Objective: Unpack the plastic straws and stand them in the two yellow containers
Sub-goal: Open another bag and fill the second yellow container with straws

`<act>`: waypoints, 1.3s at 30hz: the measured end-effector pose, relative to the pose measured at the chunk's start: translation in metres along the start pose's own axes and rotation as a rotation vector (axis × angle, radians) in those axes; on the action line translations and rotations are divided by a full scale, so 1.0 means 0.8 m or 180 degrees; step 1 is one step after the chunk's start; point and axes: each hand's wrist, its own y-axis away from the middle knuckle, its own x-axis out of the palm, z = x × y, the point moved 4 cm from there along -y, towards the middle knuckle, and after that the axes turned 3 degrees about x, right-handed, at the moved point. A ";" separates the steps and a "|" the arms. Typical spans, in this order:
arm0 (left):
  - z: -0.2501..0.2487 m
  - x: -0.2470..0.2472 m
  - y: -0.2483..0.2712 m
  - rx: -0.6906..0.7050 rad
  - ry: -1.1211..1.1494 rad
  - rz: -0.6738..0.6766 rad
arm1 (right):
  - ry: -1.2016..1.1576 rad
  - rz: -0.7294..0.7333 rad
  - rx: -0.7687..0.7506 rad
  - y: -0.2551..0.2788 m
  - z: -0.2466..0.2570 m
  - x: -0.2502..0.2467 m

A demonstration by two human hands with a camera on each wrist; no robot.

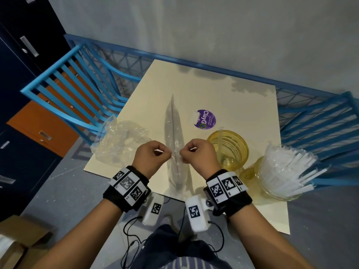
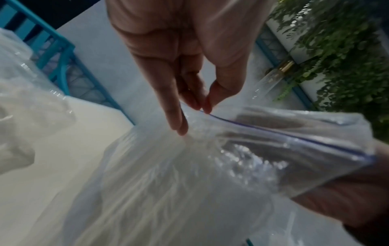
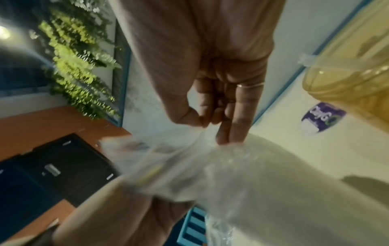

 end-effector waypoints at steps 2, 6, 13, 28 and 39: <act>0.005 -0.019 -0.006 -0.0089 0.0150 -0.0381 | -0.0418 -0.0396 0.0233 -0.002 -0.012 -0.018; 0.013 -0.015 0.001 -0.0342 0.0685 0.0107 | -0.0316 0.0369 0.0195 0.010 -0.010 -0.016; 0.007 0.016 0.001 -0.0054 0.0314 0.0424 | 0.0321 0.0917 -0.0159 0.011 0.013 0.014; 0.020 -0.005 -0.004 -0.0265 0.0393 -0.0422 | -0.0167 -0.0029 0.0521 -0.003 -0.016 -0.021; -0.023 0.022 -0.024 0.0612 -0.0243 0.0909 | 0.0823 0.0771 -0.1017 -0.015 0.028 -0.014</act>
